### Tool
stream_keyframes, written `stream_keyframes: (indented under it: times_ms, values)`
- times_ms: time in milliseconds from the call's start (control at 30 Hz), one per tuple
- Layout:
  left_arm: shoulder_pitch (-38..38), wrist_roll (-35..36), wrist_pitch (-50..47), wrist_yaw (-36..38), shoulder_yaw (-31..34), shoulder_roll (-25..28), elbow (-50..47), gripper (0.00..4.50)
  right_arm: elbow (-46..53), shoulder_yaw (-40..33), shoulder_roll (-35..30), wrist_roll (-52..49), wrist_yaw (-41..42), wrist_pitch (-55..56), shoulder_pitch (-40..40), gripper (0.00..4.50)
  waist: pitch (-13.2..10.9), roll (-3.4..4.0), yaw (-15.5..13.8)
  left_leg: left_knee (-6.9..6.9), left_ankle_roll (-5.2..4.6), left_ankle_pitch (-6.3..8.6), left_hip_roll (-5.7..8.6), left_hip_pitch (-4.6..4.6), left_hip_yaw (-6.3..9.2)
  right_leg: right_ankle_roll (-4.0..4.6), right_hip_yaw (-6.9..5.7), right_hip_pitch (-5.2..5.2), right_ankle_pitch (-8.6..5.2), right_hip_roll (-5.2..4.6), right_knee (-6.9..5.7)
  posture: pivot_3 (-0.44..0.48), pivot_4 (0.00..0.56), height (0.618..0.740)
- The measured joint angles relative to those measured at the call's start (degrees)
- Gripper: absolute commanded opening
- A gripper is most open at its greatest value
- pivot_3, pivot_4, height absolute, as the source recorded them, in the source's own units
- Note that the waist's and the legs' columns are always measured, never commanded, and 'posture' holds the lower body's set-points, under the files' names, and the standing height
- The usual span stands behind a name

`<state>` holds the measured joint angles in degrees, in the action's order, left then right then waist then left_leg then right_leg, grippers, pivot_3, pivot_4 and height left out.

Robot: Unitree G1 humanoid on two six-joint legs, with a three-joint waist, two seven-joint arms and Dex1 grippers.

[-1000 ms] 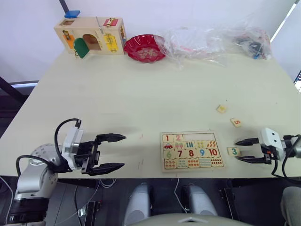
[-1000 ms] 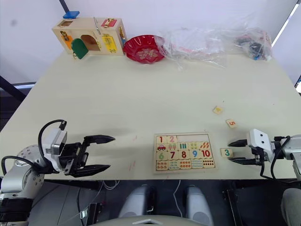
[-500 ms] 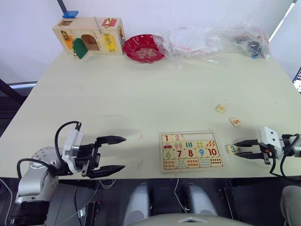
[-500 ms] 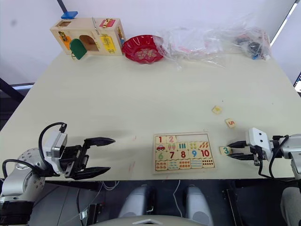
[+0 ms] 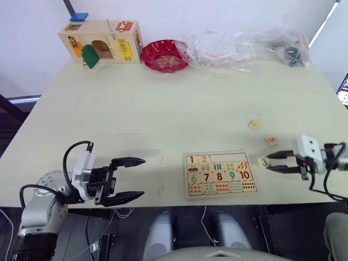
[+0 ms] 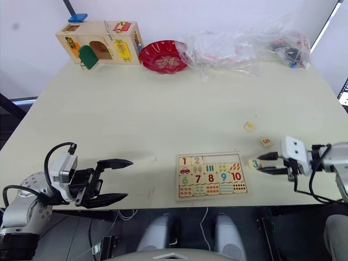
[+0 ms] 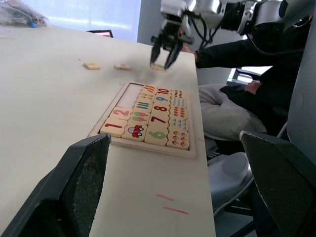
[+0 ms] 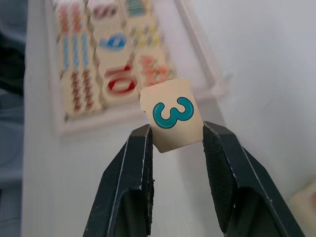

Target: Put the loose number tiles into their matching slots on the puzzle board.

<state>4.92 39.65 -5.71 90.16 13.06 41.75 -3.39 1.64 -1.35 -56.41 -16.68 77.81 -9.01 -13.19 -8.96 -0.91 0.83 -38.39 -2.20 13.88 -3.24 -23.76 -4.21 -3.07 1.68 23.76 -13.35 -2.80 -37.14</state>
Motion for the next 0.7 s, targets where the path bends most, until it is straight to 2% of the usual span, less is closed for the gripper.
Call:
stream_keyframes:
  times_ms: [100, 200, 267, 433, 533, 700]
  values:
    - [0.2, 0.0, 0.1, -0.3, 0.1, -0.4, 0.0, 4.50, 9.2, 3.1, -1.9, 1.6, -4.4, -12.2, -6.8, 0.93, 0.0, 0.01, -0.1, 0.02, 0.01, 0.00, -0.03, -0.06, 0.00, 0.02, -0.04, 0.16, -0.01, -0.06, -0.03, 0.000, 0.150, 0.740]
    - [0.4, 0.0, 0.2, -0.4, 0.0, -0.7, 0.0, 4.50, 14.6, 7.7, -3.1, 2.4, -5.3, -22.4, -13.5, 0.93, 0.0, 0.00, -0.3, 0.06, 0.01, 0.01, 0.00, -0.11, 0.02, 0.03, -0.08, 0.18, -0.01, -0.17, 0.04, 0.000, 0.150, 0.740]
    - [0.5, 0.0, 0.3, -0.5, 0.1, -0.7, 0.0, 4.50, 15.9, 10.4, -3.2, 2.7, -5.2, -26.8, -16.5, 0.93, 0.0, 0.01, -0.3, 0.07, 0.00, 0.01, 0.03, -0.16, 0.00, 0.03, -0.13, 0.18, -0.01, -0.29, 0.12, 0.000, 0.150, 0.740]
    - [0.6, -0.1, 0.5, -0.9, 0.1, -0.9, 0.0, 4.50, 15.9, 24.2, -2.1, 8.6, -5.4, -42.9, -33.7, 0.93, 0.0, 0.04, 0.1, 0.11, -0.02, 0.03, 0.01, -0.18, -0.17, 0.09, -0.71, 0.34, 0.04, -0.81, 0.11, 0.000, 0.150, 0.740]
    - [1.2, -0.1, 0.8, -1.3, 0.3, -1.2, 0.0, 4.50, 16.2, 31.2, -0.3, 9.6, -4.5, -51.5, -39.6, 0.93, 0.0, 0.05, 0.1, 0.20, -0.01, 0.03, 0.01, -0.32, -0.15, 0.12, -0.82, 0.51, 0.02, -0.86, 0.11, 0.000, 0.150, 0.740]
    - [1.7, -0.1, 1.1, -2.1, 0.2, -1.9, -0.2, 4.50, 16.3, 37.7, 5.4, 9.4, -6.1, -61.6, -45.8, 0.93, 0.0, 0.04, 0.1, -0.01, -0.01, 0.01, 0.09, -1.10, -0.14, 0.13, -0.82, 1.21, 0.05, -0.85, -0.24, 0.000, 0.150, 0.740]
